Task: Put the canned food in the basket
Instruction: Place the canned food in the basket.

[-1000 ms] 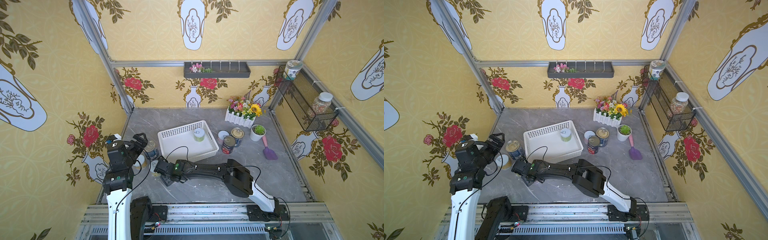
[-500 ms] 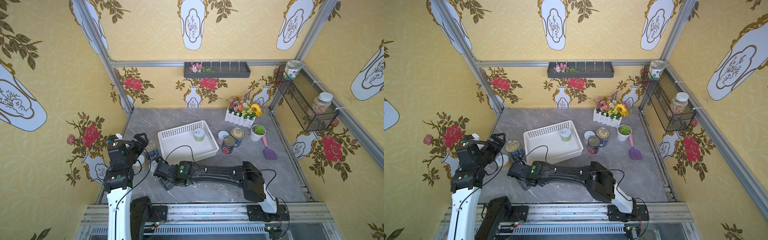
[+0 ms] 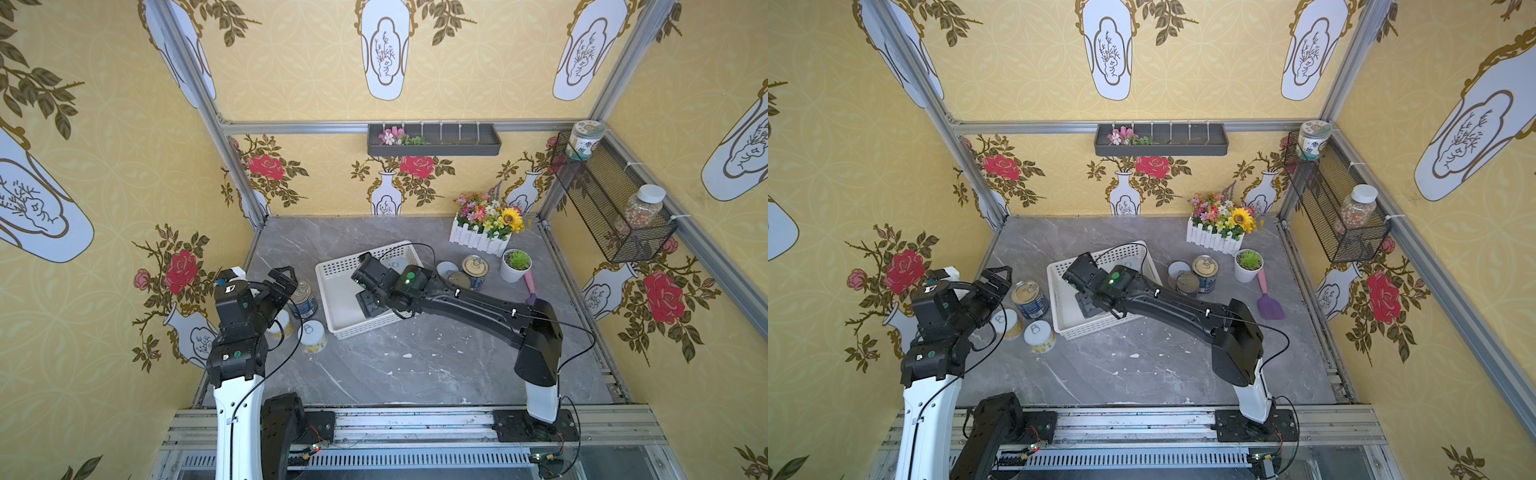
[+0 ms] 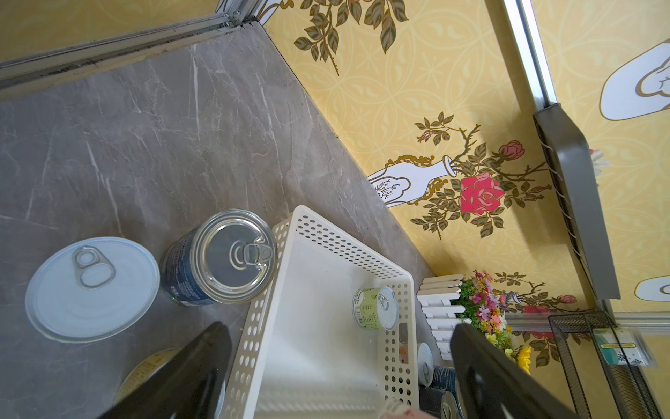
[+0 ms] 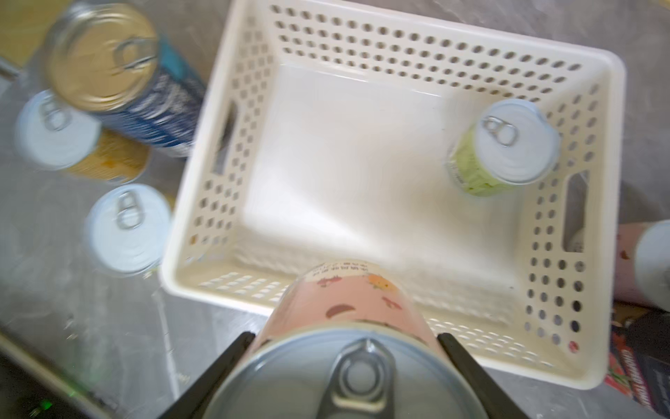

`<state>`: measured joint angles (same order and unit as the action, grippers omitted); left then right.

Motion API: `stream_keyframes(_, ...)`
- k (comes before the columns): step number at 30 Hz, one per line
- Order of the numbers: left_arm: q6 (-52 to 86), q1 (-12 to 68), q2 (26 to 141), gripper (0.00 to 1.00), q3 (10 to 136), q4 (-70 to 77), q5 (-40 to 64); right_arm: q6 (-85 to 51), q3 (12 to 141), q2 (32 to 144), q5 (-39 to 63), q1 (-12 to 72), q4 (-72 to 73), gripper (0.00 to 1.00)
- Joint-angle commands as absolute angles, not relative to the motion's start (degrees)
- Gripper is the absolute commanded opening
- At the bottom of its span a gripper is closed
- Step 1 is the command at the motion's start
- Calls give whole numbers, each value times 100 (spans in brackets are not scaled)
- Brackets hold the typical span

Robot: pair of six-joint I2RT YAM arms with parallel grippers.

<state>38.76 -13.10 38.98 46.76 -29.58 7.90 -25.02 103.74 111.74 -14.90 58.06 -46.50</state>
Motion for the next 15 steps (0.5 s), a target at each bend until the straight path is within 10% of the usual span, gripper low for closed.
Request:
stream_keyframes(1,3775,-1318,3883,100,4668,-2786,894,-2400,10399,11349,-1426,5360,-4344,50)
stream_keyframes(15,3740,-1318,3911,100,4703,-2760,1060,-2328,11232,13179,-1311,4190,-4290,47)
